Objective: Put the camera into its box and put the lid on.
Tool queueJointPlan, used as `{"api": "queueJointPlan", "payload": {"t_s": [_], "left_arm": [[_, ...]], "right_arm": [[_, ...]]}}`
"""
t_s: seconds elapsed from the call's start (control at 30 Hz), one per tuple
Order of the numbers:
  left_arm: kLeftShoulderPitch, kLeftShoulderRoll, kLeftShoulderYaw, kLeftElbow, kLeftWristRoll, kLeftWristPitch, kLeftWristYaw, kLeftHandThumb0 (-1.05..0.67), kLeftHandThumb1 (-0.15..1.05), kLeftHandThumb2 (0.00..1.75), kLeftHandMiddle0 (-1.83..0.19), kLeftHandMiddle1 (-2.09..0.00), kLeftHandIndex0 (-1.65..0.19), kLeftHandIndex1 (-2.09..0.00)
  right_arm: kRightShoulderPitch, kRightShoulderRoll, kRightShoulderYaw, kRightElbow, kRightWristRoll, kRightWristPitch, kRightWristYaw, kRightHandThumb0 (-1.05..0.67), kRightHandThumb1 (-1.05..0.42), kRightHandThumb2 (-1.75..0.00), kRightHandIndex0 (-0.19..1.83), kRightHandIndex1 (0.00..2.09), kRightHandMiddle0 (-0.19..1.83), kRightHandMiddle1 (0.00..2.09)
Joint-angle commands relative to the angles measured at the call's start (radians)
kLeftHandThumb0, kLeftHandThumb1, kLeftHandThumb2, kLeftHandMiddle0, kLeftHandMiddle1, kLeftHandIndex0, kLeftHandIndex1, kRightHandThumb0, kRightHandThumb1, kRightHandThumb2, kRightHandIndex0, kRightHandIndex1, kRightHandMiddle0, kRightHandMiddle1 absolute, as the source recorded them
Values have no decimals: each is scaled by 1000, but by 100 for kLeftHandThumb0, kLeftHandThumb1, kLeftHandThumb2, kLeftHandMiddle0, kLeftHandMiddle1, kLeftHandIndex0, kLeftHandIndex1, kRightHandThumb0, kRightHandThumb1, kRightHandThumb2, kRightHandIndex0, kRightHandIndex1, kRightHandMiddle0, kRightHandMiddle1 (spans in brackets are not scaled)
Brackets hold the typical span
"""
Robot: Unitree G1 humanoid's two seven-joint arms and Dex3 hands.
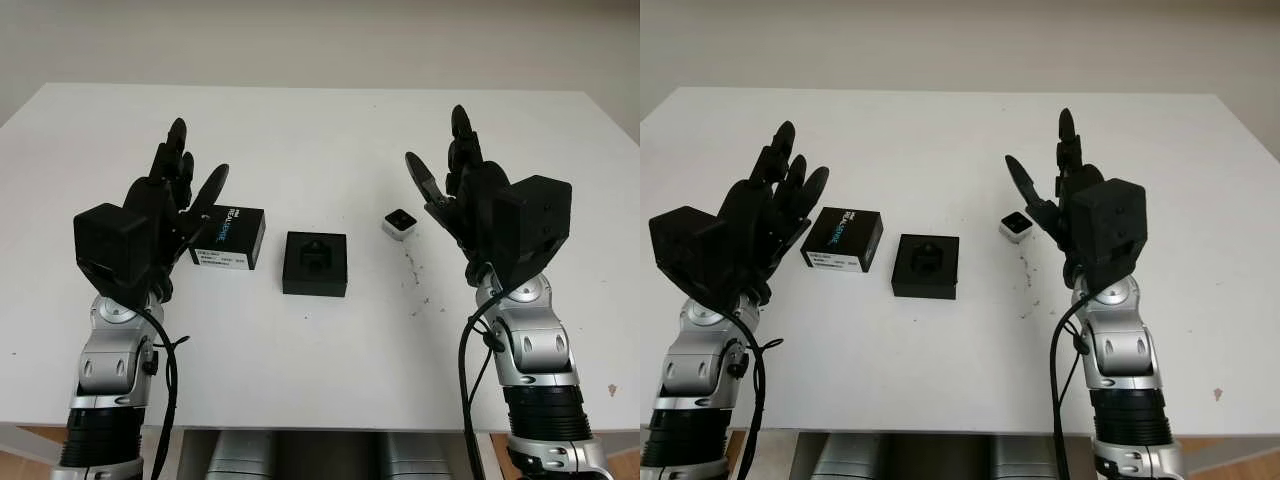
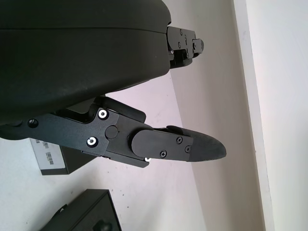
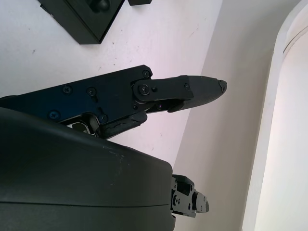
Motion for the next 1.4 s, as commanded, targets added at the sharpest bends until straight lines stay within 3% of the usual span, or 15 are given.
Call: {"api": "queueJointPlan", "payload": {"t_s": [0.0,0.27,0.37,0.6,0.7,0.8,1.03,1.37], "left_arm": [[-13,-1,3,-14,-6,-5,2,-67,105,24,3,-5,4,-5],[-18,-1,-4,-9,5,-3,6,-68,105,24,3,-5,4,-6],[-19,-2,-3,-6,3,-6,6,-68,105,24,4,-5,5,-5],[-18,-1,3,-15,-5,4,5,-68,105,23,3,-5,5,-5],[-18,2,0,-12,1,3,6,-67,105,24,4,-5,5,-5],[-18,3,-3,-11,9,1,8,-68,105,24,3,-5,5,-5],[-24,2,-11,-1,19,-8,7,-69,105,26,3,-6,3,-6],[-27,8,-15,3,30,-6,7,-70,105,25,2,-6,2,-7]], "right_arm": [[-10,-1,-2,-11,-2,-12,-3,-66,-105,-28,-18,4,-12,5],[-22,-33,-3,10,3,-21,43,-64,-105,-27,-17,5,-12,6],[-52,-52,-31,50,49,-56,95,-57,-104,-17,-14,6,-11,6],[-261,-341,92,353,-139,-381,330,-50,-89,-3,21,23,16,22],[-360,-427,169,478,-257,-506,367,-45,-82,-5,26,28,8,56],[-422,-476,221,569,-342,-578,376,-44,-82,-6,23,27,2,64],[-484,-538,306,675,-465,-659,392,-39,-81,-5,25,15,23,20],[-518,-537,380,772,-566,-713,356,-30,-84,-6,22,9,29,11]]}}
